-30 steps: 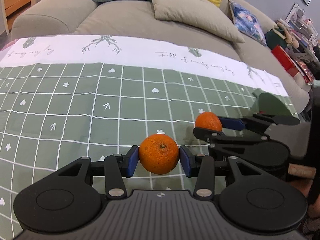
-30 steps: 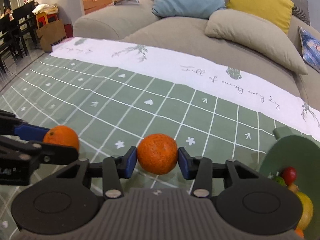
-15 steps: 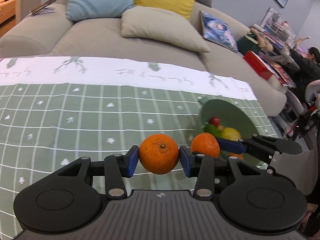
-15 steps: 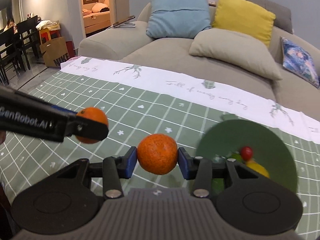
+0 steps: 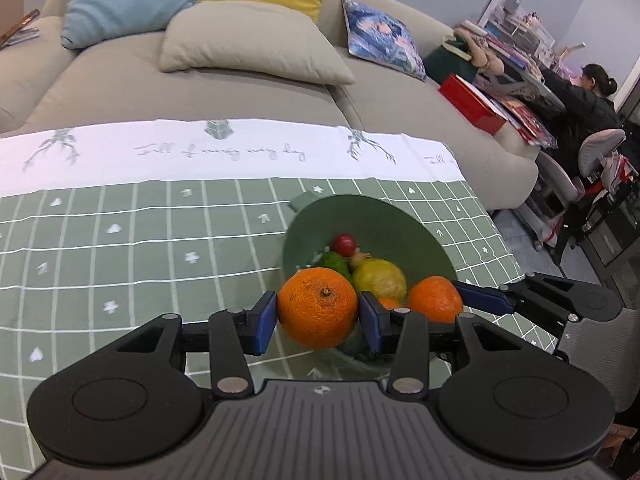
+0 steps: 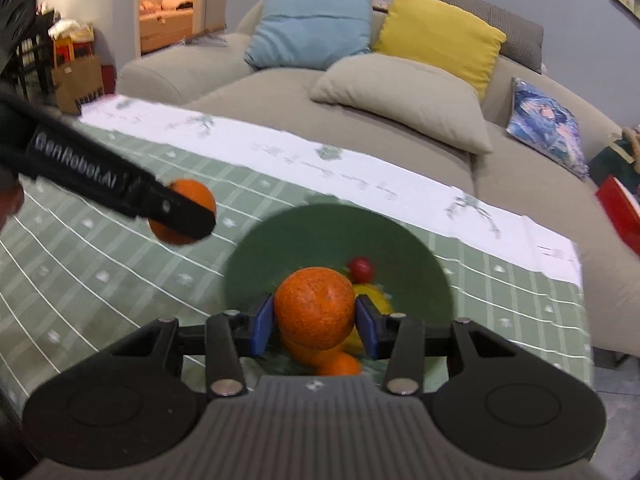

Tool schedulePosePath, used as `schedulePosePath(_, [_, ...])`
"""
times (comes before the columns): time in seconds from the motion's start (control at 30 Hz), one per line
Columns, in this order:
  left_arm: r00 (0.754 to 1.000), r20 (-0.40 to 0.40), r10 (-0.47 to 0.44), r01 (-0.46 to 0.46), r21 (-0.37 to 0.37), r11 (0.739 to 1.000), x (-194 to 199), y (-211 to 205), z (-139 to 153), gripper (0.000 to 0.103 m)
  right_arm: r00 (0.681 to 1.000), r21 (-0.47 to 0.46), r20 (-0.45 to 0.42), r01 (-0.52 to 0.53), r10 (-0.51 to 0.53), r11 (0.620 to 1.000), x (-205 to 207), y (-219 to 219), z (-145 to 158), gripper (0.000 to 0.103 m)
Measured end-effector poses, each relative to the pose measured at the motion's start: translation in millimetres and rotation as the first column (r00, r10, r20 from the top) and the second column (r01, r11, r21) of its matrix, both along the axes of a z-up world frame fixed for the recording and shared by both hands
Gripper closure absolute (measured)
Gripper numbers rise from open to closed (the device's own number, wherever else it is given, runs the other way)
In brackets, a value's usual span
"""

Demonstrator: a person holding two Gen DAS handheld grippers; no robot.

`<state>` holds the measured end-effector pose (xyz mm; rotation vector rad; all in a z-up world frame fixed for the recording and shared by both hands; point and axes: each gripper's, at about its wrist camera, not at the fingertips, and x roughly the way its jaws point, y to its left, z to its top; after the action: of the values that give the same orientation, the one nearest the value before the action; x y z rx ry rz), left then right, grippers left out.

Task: Organize fruits
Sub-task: 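Open both tools to drop the mandarins into the colander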

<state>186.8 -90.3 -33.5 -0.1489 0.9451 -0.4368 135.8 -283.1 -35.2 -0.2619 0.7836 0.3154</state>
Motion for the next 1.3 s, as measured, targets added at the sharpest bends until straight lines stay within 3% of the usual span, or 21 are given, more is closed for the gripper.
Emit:
schedulePosePath(0.1, [0.999, -0.033, -0.002, 0.002, 0.003, 1.0, 13, -13, -7, 0.053, 1.0, -0.047, -0.021, -0.013, 0.012, 0.999, 10, -13, -5, 0.062])
schedulePosePath(0.37, [0.996, -0.09, -0.001, 0.01, 0.102, 0.995, 39, -40, -30, 0.054, 0.993, -0.121, -0.111, -0.044, 0.031, 0.992, 39, -35, -23, 0.062])
schedulePosePath(0.57, [0.994, -0.105, -0.022, 0.039, 0.162, 0.986, 51, -53, -40, 0.054, 0.982, -0.138, -0.18, -0.087, 0.061, 0.987, 49, -37, -38, 0.062])
schedulePosePath(0.73, [0.992, -0.121, -0.031, 0.052, 0.169, 0.984, 56, -56, -47, 0.054, 0.976, -0.148, -0.209, -0.099, 0.066, 0.984, 52, -36, -46, 0.062])
schedulePosePath(1.0, [0.99, -0.138, -0.039, 0.064, 0.178, 0.982, 60, -60, -51, 0.053, 0.974, -0.151, -0.219, -0.1, 0.065, 0.983, 53, -35, -48, 0.062])
schedulePosePath(1.2, [0.988, -0.147, -0.039, 0.065, 0.175, 0.983, 58, -57, -47, 0.047, 0.98, -0.15, -0.192, -0.084, 0.055, 0.985, 50, -34, -39, 0.049])
schedulePosePath(1.3, [0.993, -0.113, -0.033, 0.052, 0.164, 0.985, 53, -52, -35, 0.041, 0.983, -0.145, -0.175, -0.075, 0.049, 0.987, 49, -33, -30, 0.049])
